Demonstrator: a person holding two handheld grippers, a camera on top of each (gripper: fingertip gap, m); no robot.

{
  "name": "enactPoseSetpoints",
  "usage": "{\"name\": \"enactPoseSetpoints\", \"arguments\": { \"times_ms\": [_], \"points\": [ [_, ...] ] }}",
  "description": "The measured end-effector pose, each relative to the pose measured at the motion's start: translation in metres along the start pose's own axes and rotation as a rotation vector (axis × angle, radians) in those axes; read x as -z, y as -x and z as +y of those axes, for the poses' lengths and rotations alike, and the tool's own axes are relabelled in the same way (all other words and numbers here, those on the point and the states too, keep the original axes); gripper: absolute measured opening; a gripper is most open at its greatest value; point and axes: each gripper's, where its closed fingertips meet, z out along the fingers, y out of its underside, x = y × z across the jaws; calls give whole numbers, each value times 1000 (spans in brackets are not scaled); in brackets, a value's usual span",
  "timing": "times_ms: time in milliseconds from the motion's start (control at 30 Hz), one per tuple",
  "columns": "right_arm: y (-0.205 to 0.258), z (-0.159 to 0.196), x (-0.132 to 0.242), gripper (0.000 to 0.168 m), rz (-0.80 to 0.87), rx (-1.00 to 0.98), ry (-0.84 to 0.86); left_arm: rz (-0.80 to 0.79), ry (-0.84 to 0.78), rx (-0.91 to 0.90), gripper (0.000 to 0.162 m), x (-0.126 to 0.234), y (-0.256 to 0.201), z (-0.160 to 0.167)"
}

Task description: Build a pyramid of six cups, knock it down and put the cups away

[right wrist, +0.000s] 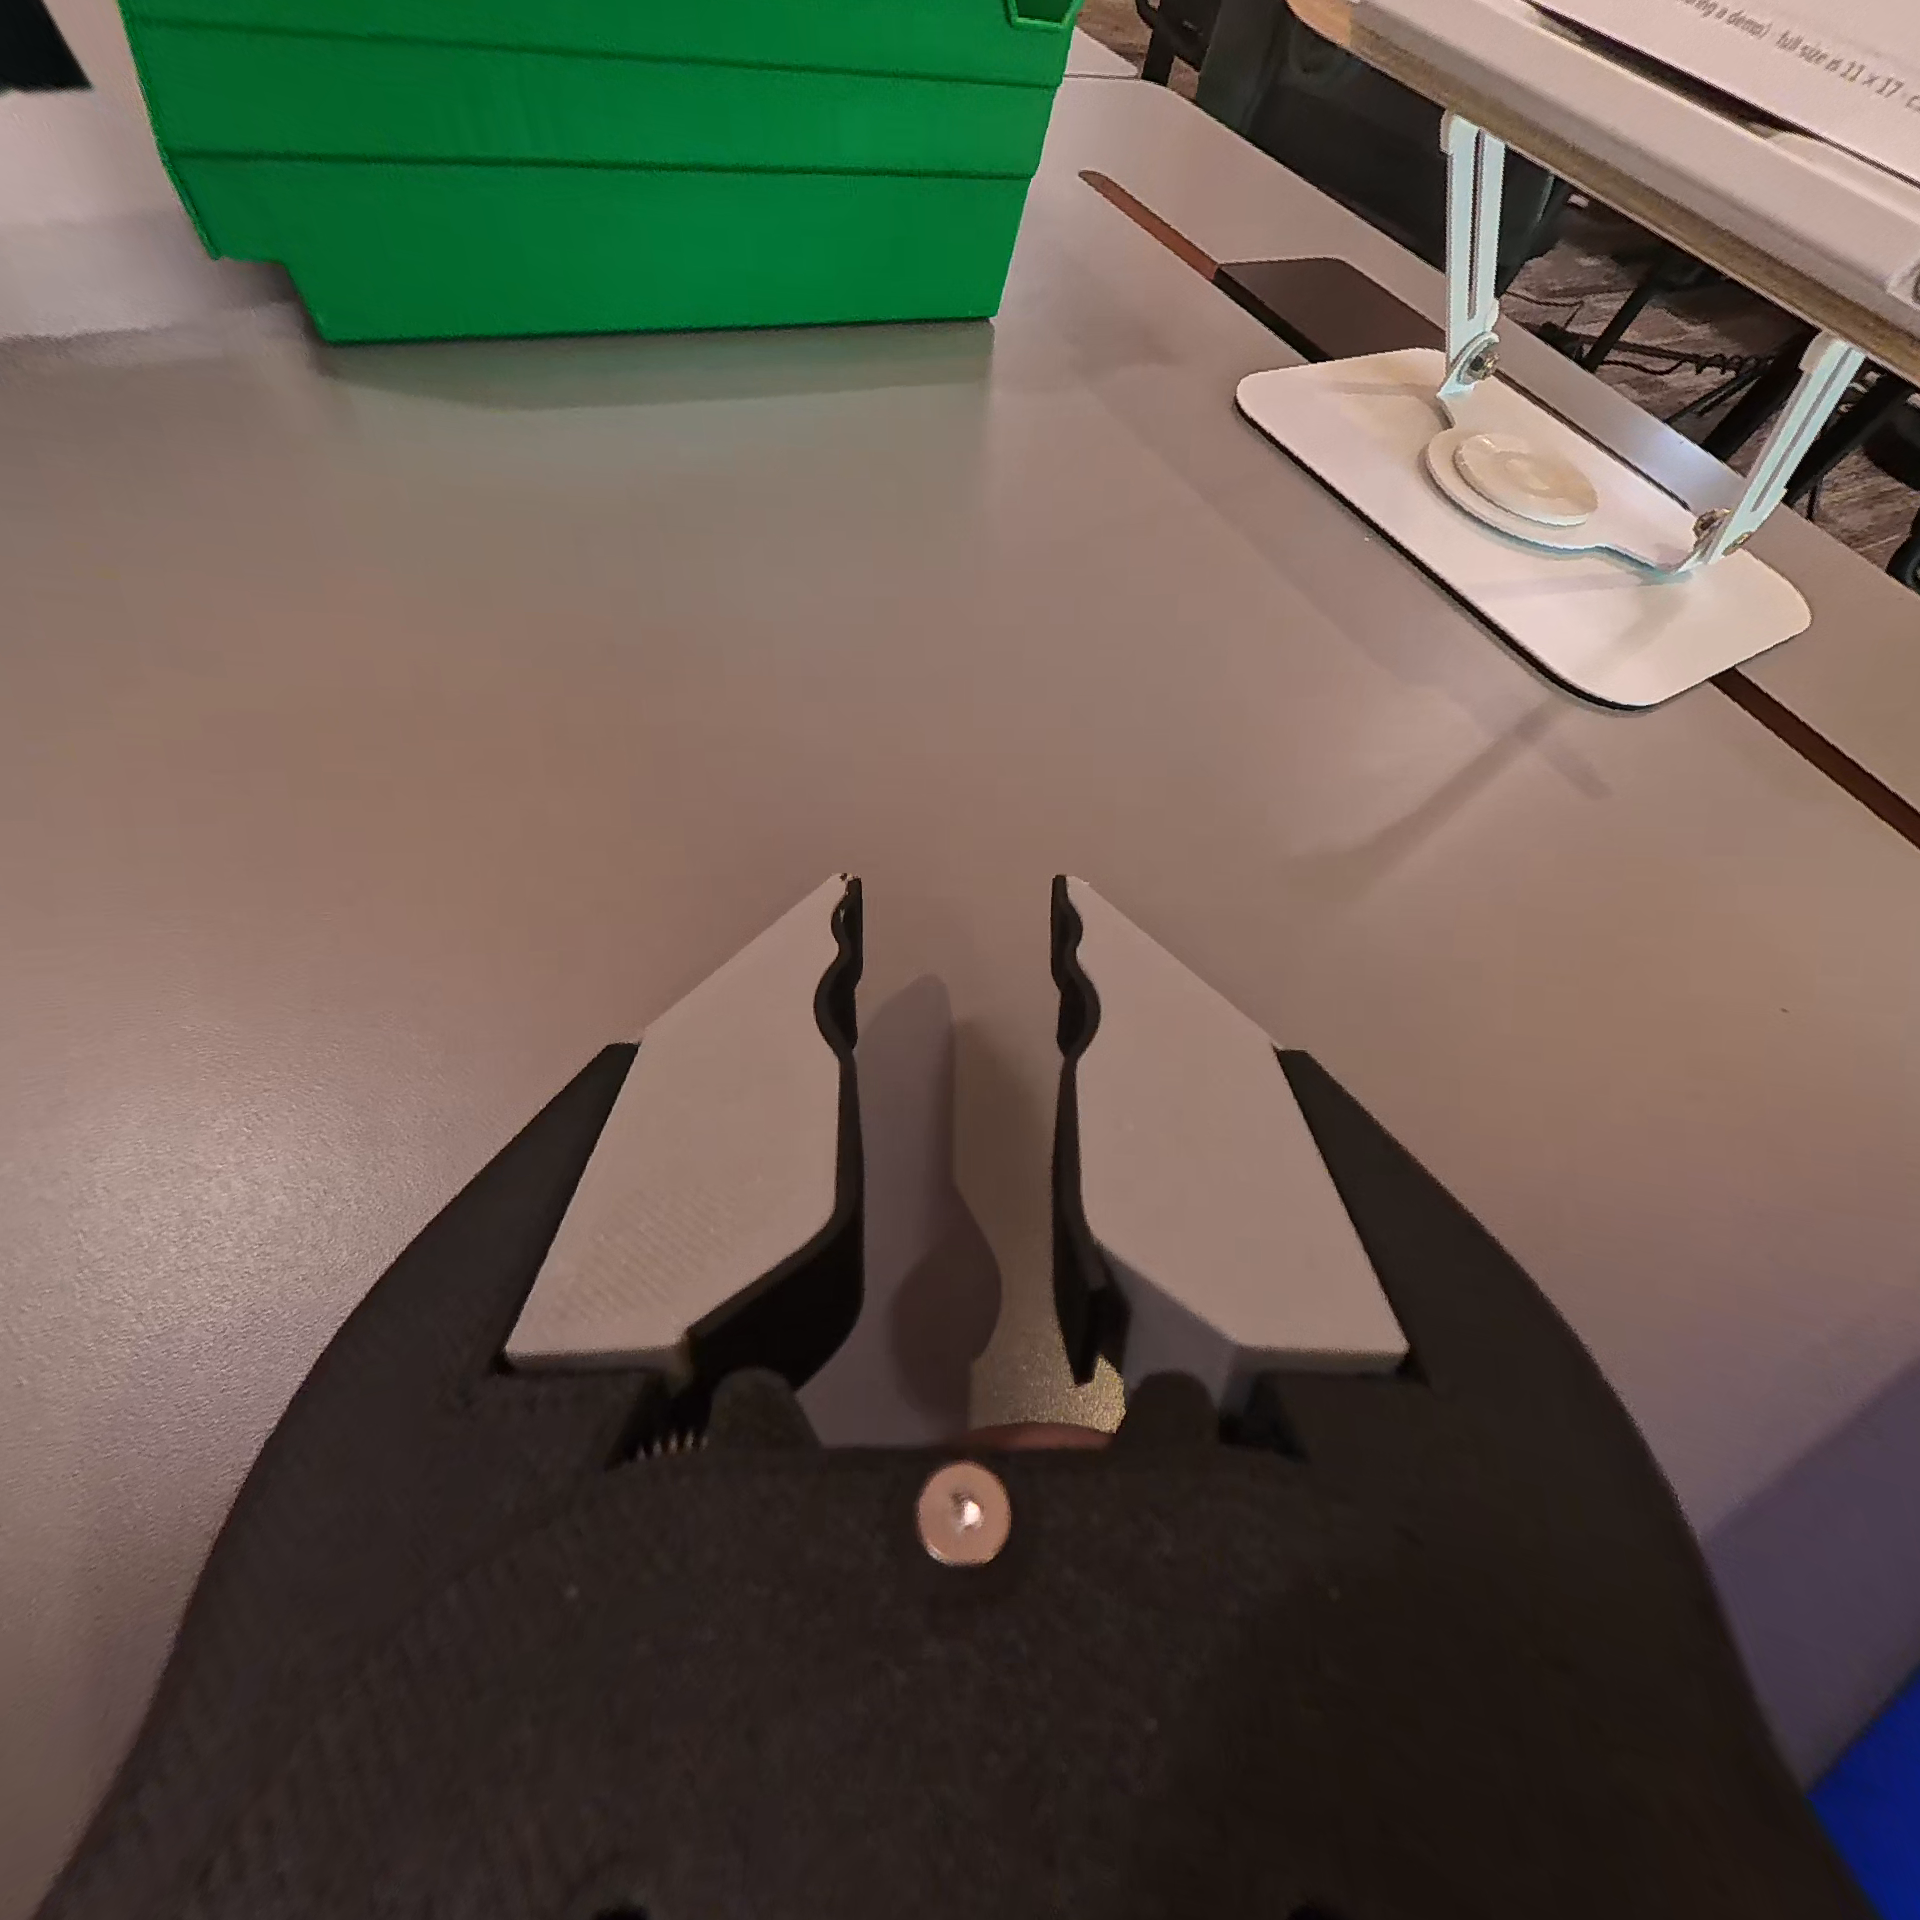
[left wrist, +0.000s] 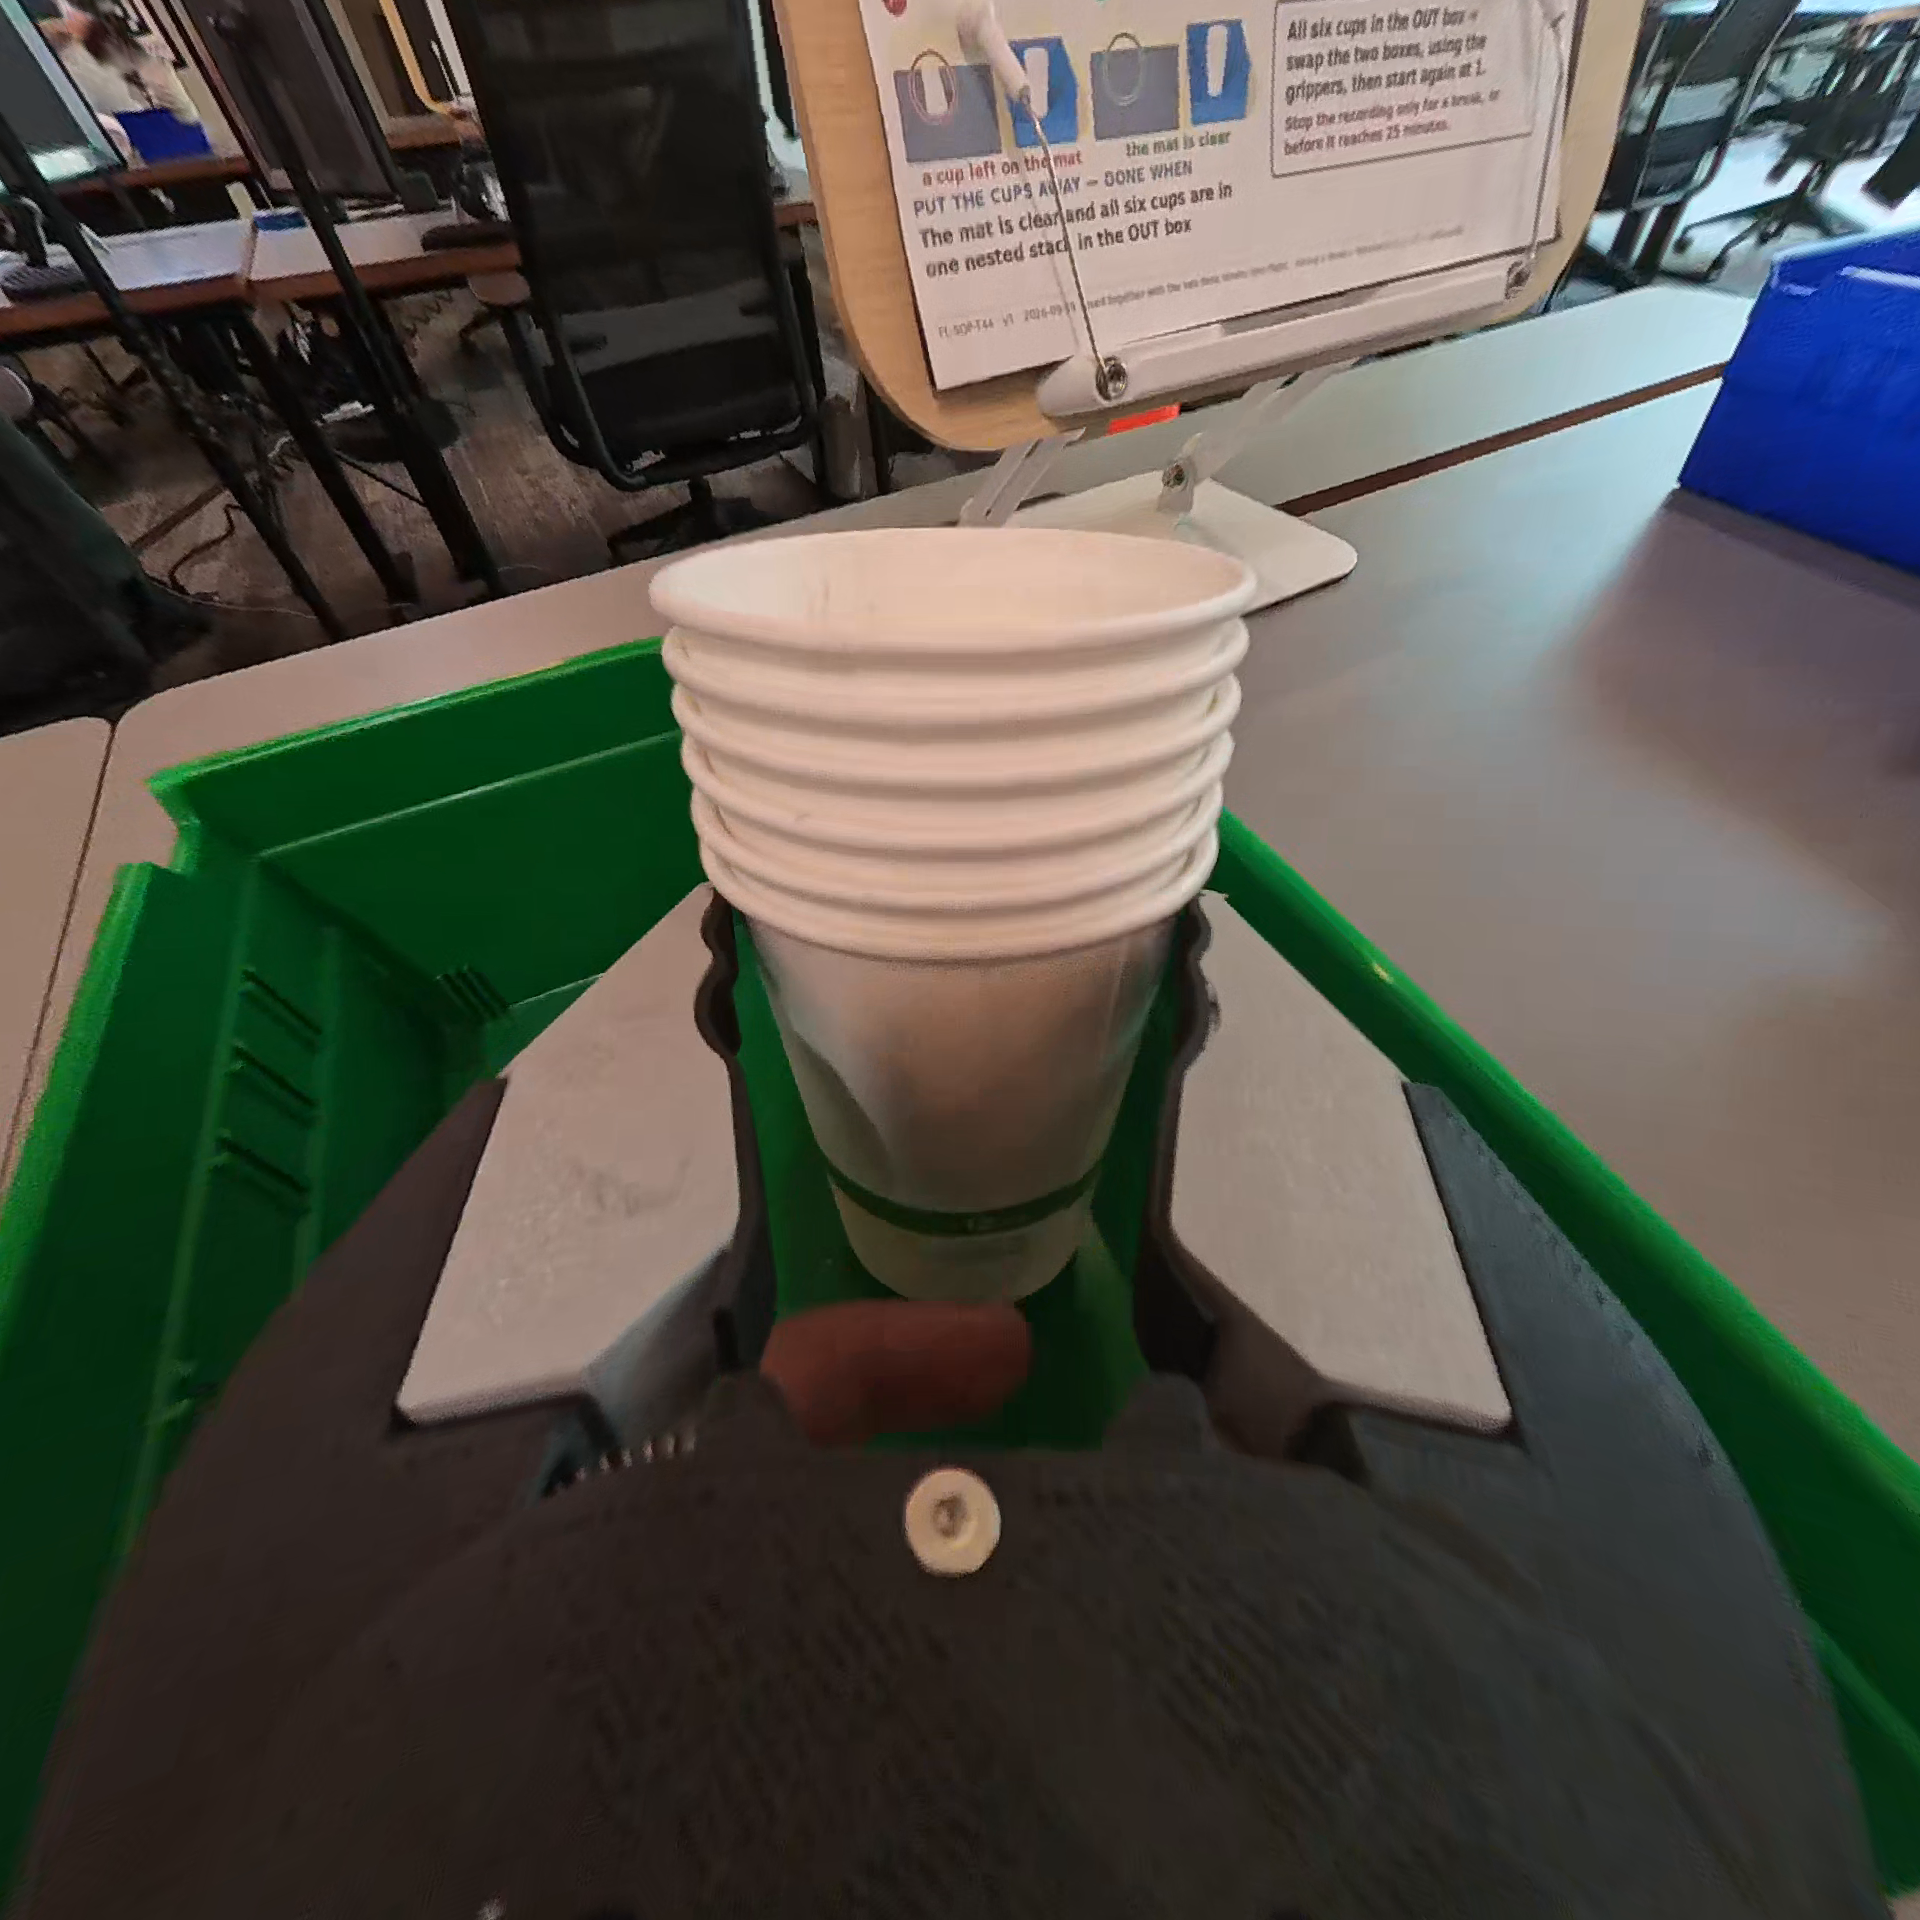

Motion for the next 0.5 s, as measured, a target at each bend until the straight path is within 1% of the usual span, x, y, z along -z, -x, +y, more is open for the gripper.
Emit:
{"name": "enactPoseSetpoints", "arguments": {
  "times_ms": [133, 200, 267, 300, 433, 500],
  "points": [
    [1, 0, 0, 33, -2, 1, -1, -16, 88, -22, 89, 11, 0, 6],
    [1, 0, 0, 33, -4, 3, -1, -44, 93, -43, 97, 20, 3, 2],
    [1, 0, 0, 33, -4, 4, -2, -83, 69, -71, 96, 31, 7, -7],
    [2, -1, 0, 33, -5, 5, -2, -101, 57, -76, 99, 37, 9, -12],
    [3, -1, 0, 33, -6, 9, -1, -135, 71, -108, 99, 56, 14, -22],
    [3, -1, 0, 33, -6, 11, -1, -152, 74, -146, 95, 66, 14, -29]
  ]
}}
